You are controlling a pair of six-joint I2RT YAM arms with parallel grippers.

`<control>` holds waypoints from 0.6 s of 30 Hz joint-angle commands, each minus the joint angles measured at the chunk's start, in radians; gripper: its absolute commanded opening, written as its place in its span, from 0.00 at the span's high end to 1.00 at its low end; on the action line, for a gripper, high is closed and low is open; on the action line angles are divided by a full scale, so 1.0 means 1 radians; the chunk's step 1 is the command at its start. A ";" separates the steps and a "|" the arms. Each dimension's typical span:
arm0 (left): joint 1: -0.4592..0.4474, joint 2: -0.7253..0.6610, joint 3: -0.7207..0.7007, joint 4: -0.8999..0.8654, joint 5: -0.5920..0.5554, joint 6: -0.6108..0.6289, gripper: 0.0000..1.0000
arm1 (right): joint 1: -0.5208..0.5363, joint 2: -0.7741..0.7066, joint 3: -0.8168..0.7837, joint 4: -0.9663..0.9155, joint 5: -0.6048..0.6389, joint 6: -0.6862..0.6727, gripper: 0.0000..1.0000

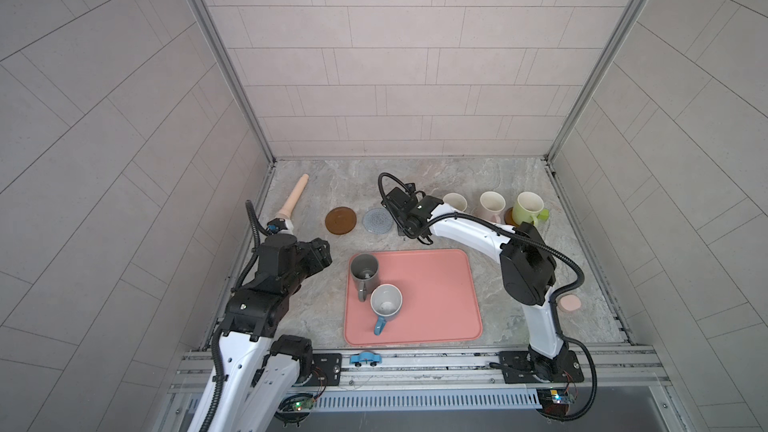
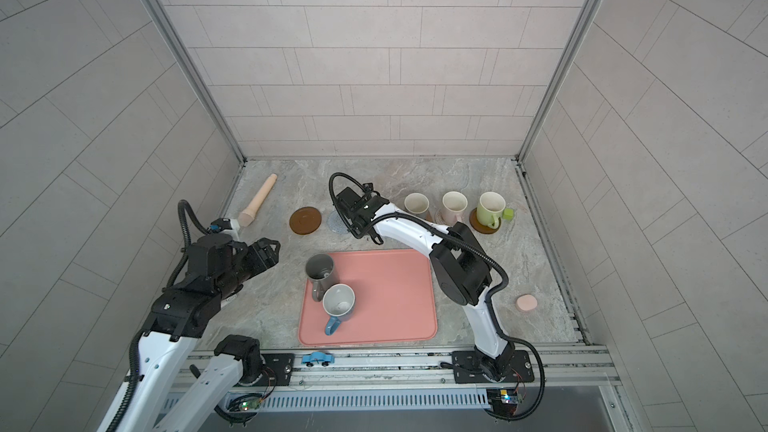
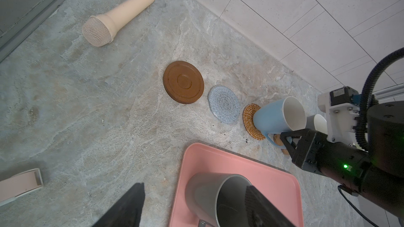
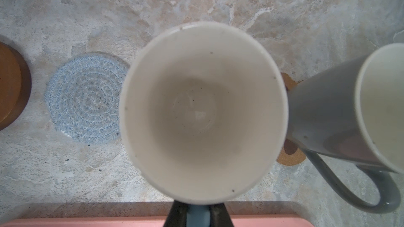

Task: Place cups on coasters
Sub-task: Place the cup on the coaster.

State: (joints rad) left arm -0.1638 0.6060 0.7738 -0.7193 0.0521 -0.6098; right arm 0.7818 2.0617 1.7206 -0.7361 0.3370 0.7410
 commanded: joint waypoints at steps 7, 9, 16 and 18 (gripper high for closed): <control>0.004 -0.008 0.022 -0.023 -0.009 0.008 0.21 | -0.010 0.008 0.024 0.028 0.027 0.009 0.96; 0.004 -0.008 0.022 -0.024 -0.008 0.008 0.21 | -0.012 0.008 0.020 0.031 0.025 0.011 0.96; 0.004 -0.012 0.022 -0.030 -0.011 0.008 0.21 | -0.013 0.014 0.014 0.035 0.011 0.015 0.96; 0.004 -0.014 0.022 -0.031 -0.013 0.009 0.21 | -0.013 0.016 0.013 0.036 0.011 0.017 0.95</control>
State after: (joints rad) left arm -0.1638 0.6037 0.7738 -0.7330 0.0517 -0.6094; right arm 0.7719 2.0705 1.7206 -0.7277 0.3210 0.7414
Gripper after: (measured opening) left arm 0.794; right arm 0.167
